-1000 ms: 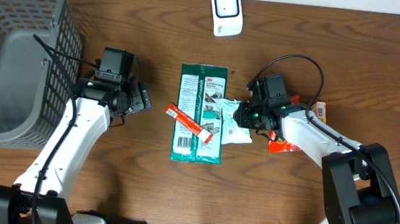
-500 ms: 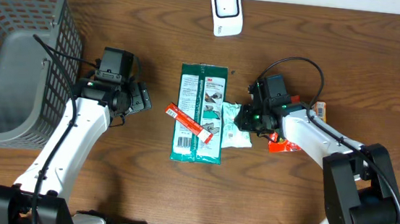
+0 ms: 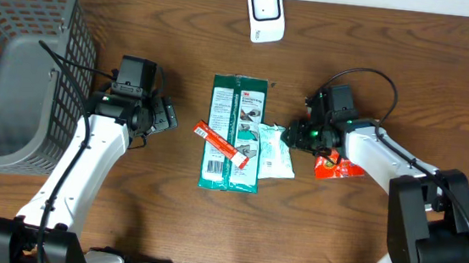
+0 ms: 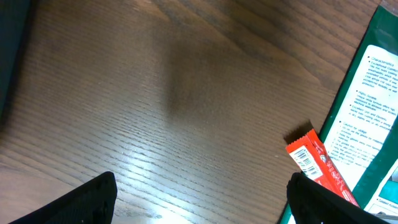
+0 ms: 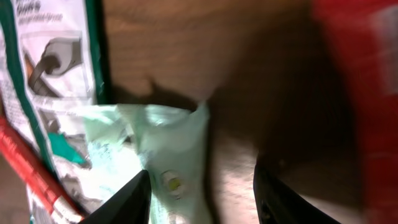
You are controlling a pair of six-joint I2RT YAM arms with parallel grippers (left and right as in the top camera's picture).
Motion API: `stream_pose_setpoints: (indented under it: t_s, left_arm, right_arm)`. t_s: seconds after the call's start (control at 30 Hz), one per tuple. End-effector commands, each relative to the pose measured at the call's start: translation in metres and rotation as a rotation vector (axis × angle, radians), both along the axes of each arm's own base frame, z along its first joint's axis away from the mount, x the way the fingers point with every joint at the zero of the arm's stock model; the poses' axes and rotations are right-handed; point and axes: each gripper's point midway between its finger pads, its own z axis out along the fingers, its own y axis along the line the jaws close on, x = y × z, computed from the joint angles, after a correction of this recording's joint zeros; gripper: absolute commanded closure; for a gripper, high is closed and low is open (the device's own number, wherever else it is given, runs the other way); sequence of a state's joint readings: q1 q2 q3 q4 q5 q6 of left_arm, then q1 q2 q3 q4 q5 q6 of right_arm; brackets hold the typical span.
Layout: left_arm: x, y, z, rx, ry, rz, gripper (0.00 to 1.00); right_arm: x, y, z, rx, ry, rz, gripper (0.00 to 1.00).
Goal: Scan the item barcode
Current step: 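Close the right gripper on the pale green wipes pack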
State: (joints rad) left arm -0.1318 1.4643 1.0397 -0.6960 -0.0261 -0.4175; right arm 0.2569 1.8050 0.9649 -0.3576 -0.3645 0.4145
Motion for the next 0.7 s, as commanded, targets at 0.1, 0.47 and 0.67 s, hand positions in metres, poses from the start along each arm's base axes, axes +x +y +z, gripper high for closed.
stream_pose_setpoints:
  t_s: [0.1, 0.47, 0.67]
  left_arm:
    - [0.003, 0.003, 0.002, 0.012, -0.004, 0.003, 0.12]
    - [0.003, 0.003, 0.002, 0.012, -0.004, 0.003, 0.12]
    - [0.003, 0.002, 0.002, 0.009, -0.004, 0.006, 0.12]
  right_arm:
    - [-0.002, 0.004, 0.001, -0.042, -0.037, 0.033, 0.52]
    - [0.014, 0.029, 0.022, 0.077, -0.142, 0.095, 0.53]
    - [0.013, 0.034, 0.023, 0.07, -0.164, 0.135, 0.53]
